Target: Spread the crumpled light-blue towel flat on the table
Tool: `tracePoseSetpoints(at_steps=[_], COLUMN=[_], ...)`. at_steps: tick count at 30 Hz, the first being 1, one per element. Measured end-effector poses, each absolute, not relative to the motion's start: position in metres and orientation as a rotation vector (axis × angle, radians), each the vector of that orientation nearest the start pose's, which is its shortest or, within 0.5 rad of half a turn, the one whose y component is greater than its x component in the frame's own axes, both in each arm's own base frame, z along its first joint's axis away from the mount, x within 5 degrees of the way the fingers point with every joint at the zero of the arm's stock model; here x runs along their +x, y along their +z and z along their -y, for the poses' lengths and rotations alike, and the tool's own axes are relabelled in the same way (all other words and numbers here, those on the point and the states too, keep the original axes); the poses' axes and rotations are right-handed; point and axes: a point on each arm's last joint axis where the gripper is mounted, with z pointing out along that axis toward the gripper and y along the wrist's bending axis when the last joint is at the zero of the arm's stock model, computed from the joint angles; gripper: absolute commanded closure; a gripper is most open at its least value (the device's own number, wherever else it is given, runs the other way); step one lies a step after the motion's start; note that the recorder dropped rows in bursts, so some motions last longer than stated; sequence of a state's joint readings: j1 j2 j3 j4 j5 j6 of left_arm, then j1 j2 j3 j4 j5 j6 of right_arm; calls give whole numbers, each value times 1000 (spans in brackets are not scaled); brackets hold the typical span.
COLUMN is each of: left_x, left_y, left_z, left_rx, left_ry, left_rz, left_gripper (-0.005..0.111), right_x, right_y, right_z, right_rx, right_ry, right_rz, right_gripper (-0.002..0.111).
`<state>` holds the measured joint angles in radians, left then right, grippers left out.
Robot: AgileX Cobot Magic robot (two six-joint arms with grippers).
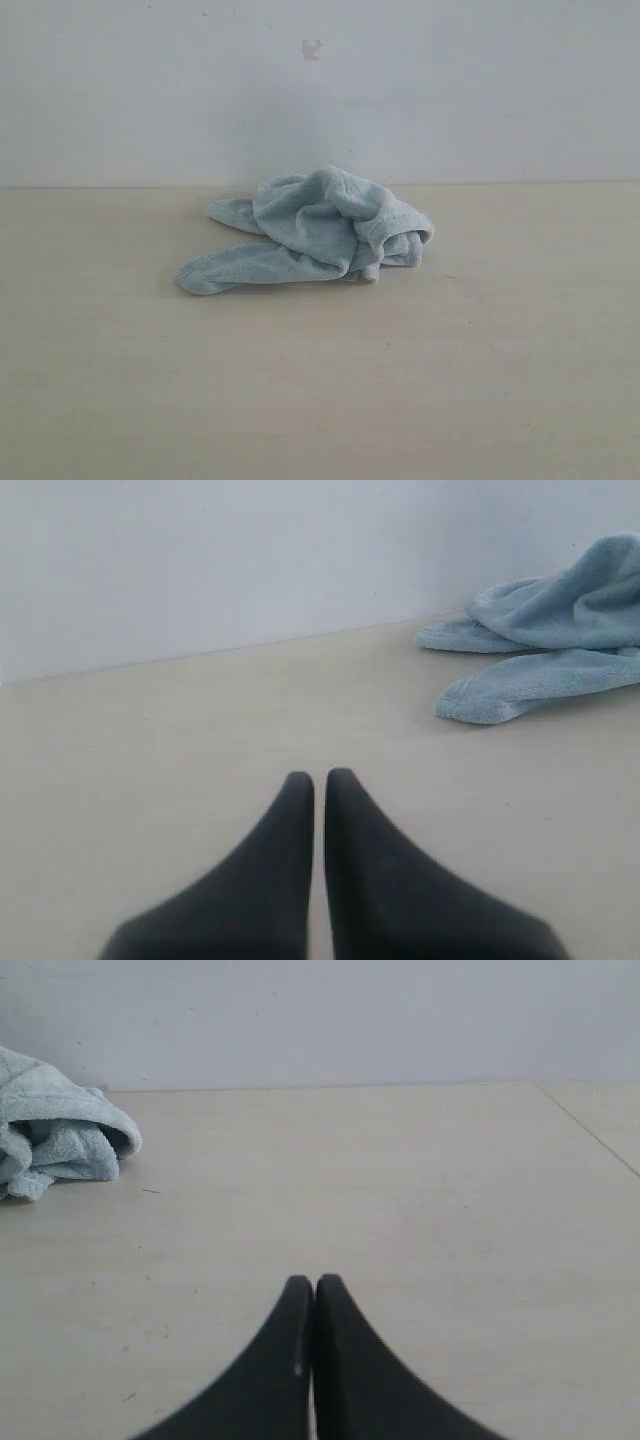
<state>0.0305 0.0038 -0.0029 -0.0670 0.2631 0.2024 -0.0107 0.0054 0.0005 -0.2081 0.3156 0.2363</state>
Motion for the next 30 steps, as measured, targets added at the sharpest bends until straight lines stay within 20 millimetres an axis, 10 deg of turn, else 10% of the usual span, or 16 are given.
tracePoseSetpoints(at_steps=[15, 30], left_x=[55, 55], left_y=[190, 190], left_z=[0, 0], left_rx=[102, 102], left_ry=[111, 111], left_rz=[-1745, -1745], left_gripper=[103, 103], right_x=[55, 21], right_y=[191, 274], right_z=[8, -24], right_rx=[-69, -244], right_ry=[-194, 130], right_rz=[-1732, -687], right_gripper=[108, 108])
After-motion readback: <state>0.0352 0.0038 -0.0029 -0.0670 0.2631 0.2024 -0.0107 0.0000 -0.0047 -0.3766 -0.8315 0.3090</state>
